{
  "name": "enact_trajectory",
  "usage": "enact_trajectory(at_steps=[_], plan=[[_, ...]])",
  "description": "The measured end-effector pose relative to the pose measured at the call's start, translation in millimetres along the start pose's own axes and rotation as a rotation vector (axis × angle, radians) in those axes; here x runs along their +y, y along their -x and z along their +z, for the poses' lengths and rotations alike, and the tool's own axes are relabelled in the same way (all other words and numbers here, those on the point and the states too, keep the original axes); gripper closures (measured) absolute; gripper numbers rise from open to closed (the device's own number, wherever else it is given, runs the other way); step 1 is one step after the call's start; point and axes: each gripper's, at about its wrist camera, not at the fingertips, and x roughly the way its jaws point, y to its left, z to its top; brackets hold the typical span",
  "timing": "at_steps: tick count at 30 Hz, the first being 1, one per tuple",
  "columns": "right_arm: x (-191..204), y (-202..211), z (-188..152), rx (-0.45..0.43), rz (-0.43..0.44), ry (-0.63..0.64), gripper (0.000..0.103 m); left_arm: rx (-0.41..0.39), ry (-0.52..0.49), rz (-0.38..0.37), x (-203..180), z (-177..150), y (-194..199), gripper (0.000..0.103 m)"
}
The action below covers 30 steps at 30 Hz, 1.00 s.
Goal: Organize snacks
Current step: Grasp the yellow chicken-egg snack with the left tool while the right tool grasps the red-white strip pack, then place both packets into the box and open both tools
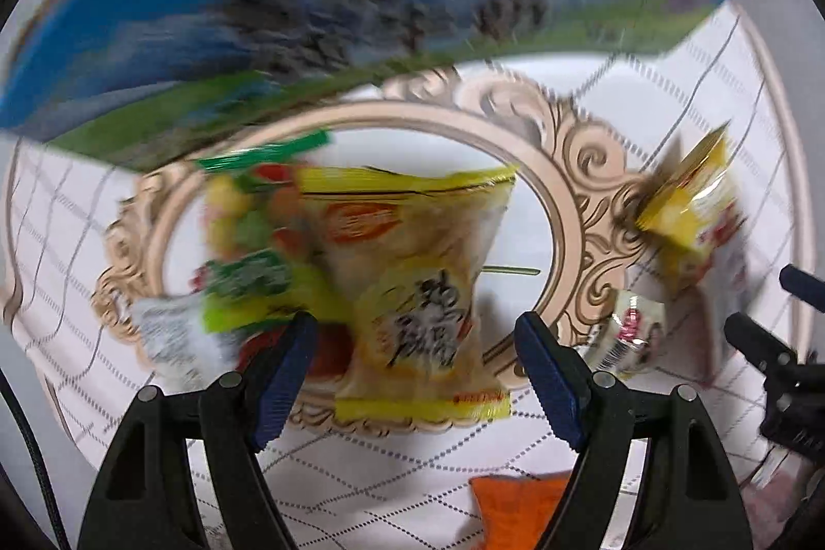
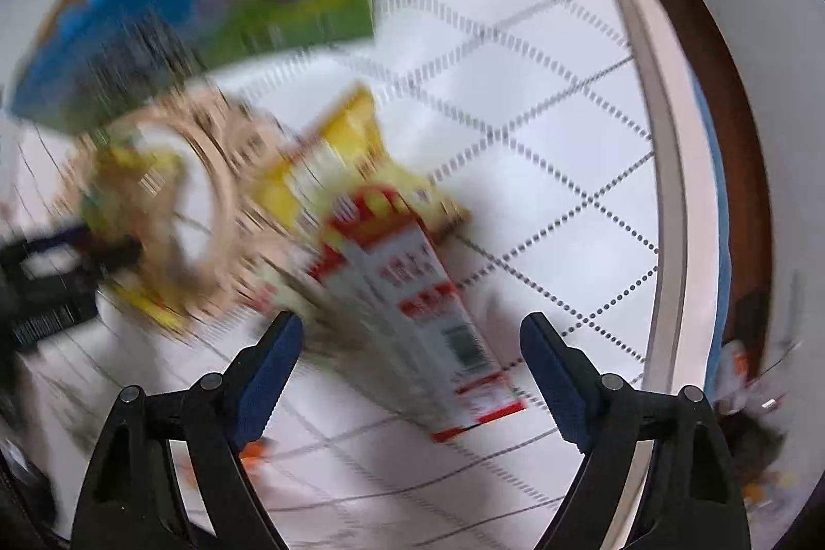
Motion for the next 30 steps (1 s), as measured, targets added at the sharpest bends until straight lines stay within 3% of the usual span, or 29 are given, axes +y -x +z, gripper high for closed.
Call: enact_trajectory(at_steps=[3,4,5,6,8,10,14,17,23,26,30], plan=[[2,-23,-3,0.044,-0.035,0.054,0.014,0.03,-0.045,0.034,-14,4,-18,0.026],[2,-27,-4,0.052,-0.045,0.059,0.015,0.024,-0.046,0.037,-16,3,-20,0.031],[0,-31,-6,0.055,-0.036,0.049,0.019,0.011,-0.047,0.041,-18,2,-20,0.042],[-3,-33,-7,0.056,-0.008,0.024,0.033,0.004,-0.046,0.054,-19,0,-20,0.046],[-11,-34,-10,0.058,0.016,-0.042,0.038,0.0,-0.024,0.029,-19,-8,-19,0.054],[-16,-34,-15,0.066,0.06,-0.103,0.039,0.013,0.007,0.009,-17,-20,-21,0.054],[-27,-40,-36,0.115,0.229,-0.254,0.039,0.06,0.06,-0.061,-13,-49,-27,0.054],[-24,-50,-47,0.153,0.293,-0.298,0.038,0.114,0.079,-0.109,-13,-64,-43,0.053],[-14,-50,-51,0.122,0.213,-0.214,0.025,0.146,0.101,-0.14,-14,-65,-61,0.046],[-6,-46,-53,0.094,0.111,-0.135,0.025,0.14,0.09,-0.139,-16,-64,-64,0.04],[-3,-55,-62,0.111,0.066,-0.102,0.025,0.126,0.065,-0.111,-29,-64,-67,0.037]])
